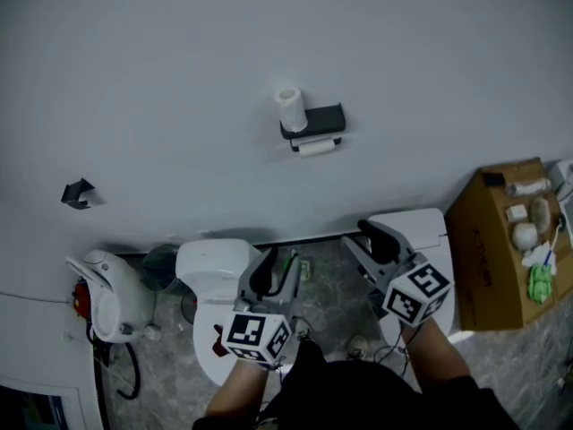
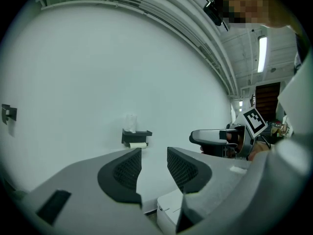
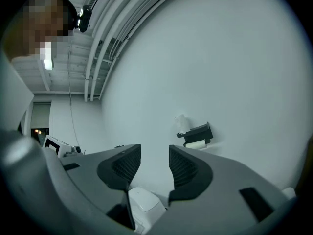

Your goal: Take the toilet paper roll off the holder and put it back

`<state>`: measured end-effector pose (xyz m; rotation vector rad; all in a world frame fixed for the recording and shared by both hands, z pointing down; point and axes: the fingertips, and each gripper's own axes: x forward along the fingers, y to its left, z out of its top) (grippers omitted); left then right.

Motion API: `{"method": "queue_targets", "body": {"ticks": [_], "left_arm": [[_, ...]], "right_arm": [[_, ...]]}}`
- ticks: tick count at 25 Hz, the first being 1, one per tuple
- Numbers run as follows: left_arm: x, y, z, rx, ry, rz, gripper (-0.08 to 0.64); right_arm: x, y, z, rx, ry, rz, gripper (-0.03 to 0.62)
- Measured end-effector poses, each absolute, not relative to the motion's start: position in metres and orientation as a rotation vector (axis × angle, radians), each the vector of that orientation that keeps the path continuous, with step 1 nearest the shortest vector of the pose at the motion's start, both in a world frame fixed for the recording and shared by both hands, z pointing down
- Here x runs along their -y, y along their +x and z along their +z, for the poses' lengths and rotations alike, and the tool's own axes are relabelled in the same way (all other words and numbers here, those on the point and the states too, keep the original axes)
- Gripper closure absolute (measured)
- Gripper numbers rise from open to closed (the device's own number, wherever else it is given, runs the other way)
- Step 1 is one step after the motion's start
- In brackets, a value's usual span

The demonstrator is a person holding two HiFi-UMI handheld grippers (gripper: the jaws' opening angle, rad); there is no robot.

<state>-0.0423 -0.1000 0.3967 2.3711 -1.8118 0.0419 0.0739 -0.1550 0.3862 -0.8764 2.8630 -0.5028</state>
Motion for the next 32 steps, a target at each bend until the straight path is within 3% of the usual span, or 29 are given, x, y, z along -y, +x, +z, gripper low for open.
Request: {"method": "queue_targets", "body": {"ticks": [20,32], "left_arm": [[0.198,-0.22,0.412,1.631,2.464,-0.042,0.407],[0.243,-0.266,0.422,1.621,2.444,-0.053,0.405]], "right_arm": [[0.245,-0.085,0.384,-2.829,-1.162,-0.421,0.385],[0.309,-0.117,0.382,-2.82,-1.24,-0.393,0.346]]}}
